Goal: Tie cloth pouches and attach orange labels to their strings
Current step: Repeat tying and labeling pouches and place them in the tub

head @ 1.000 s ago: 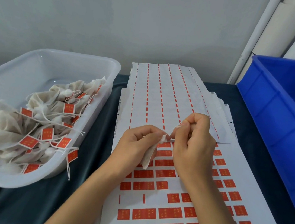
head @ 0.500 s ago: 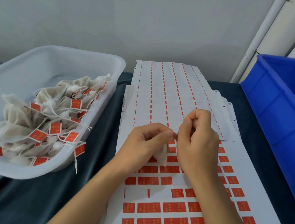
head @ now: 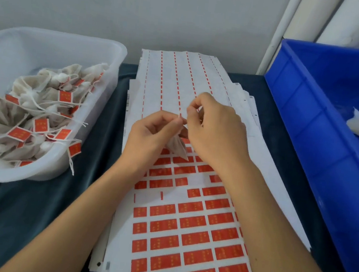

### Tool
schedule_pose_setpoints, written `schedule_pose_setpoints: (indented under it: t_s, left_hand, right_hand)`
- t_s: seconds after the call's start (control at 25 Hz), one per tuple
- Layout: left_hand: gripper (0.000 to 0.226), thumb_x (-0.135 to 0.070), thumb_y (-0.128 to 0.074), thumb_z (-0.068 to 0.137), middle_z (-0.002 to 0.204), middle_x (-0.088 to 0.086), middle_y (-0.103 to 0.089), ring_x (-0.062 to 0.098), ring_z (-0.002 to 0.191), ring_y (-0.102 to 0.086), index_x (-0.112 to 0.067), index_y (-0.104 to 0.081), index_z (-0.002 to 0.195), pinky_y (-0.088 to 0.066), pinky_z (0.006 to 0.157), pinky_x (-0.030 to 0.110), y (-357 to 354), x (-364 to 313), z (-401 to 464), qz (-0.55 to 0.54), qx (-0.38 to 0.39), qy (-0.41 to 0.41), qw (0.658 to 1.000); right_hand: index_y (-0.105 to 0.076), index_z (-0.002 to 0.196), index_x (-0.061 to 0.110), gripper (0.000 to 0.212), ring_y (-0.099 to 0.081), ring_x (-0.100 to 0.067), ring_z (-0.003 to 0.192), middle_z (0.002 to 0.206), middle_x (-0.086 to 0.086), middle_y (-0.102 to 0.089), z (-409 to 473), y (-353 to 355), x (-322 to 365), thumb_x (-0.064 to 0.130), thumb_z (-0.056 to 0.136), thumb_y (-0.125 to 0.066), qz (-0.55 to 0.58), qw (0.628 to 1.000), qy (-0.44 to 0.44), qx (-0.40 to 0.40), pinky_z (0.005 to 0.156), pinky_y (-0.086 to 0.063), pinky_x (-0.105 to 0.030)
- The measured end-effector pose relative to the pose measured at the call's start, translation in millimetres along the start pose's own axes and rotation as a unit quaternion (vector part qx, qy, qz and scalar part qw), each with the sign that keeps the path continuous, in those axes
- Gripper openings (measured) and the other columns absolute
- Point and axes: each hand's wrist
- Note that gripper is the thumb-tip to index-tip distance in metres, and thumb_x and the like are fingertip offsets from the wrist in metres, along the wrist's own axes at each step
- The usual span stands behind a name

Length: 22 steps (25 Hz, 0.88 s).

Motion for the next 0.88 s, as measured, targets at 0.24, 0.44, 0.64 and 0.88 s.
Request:
schedule_pose_setpoints:
  t_s: [0.24,0.44,0.64,0.88]
  left_hand:
    - [0.020,-0.035,-0.064,0.105,0.110,-0.005,-0.080,0.019,0.106,-0.077,-0.026,-0.081,0.102,-0.064,0.089,0.043,-12.6,7.6,-4.6,-0.015,0.009,0.017,1.000]
    - [0.022,-0.047,-0.066,0.100,0.116,-0.014,-0.078,0.008,0.107,-0.075,-0.032,-0.082,0.100,-0.065,0.083,0.032,-24.5,11.8,-10.9,-0.015,0.003,0.054,0.998]
    - [0.020,-0.047,-0.067,0.099,0.117,-0.016,-0.077,0.011,0.104,-0.076,-0.033,-0.081,0.100,-0.066,0.081,0.032,-27.4,14.3,-15.5,-0.021,-0.001,0.063,0.998]
    - [0.020,-0.044,-0.065,0.101,0.117,-0.013,-0.077,0.011,0.107,-0.075,-0.033,-0.081,0.099,-0.065,0.084,0.033,-28.6,14.9,-12.5,-0.049,-0.025,0.072,0.996]
  right_hand:
    - [-0.053,0.125,0.030,0.034,-0.062,-0.013,0.102,0.122,0.007,-0.064,-55.7,14.7,-24.7,0.053,0.100,-0.052,-0.064,0.991,-0.113,0.040,0.083,-0.052,-0.030]
    - [-0.045,0.139,0.028,0.066,-0.053,-0.021,0.127,0.142,0.002,-0.052,-111.3,5.8,-16.8,0.073,0.091,-0.042,-0.176,0.965,-0.177,0.087,0.103,-0.049,-0.039]
    - [-0.052,0.135,0.027,0.059,-0.058,-0.018,0.120,0.134,0.004,-0.058,-119.6,0.6,-10.5,0.069,0.093,-0.045,-0.162,0.967,-0.185,0.067,0.100,-0.050,-0.034]
    - [-0.052,0.137,0.030,0.055,-0.053,-0.018,0.125,0.139,0.005,-0.056,-122.9,-2.1,-6.7,0.065,0.095,-0.045,-0.149,0.972,-0.171,0.066,0.106,-0.046,-0.034]
Point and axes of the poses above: each hand's wrist, its own z-axis towards the middle knuckle, its own y-axis out of the back of the hand, x = y × z
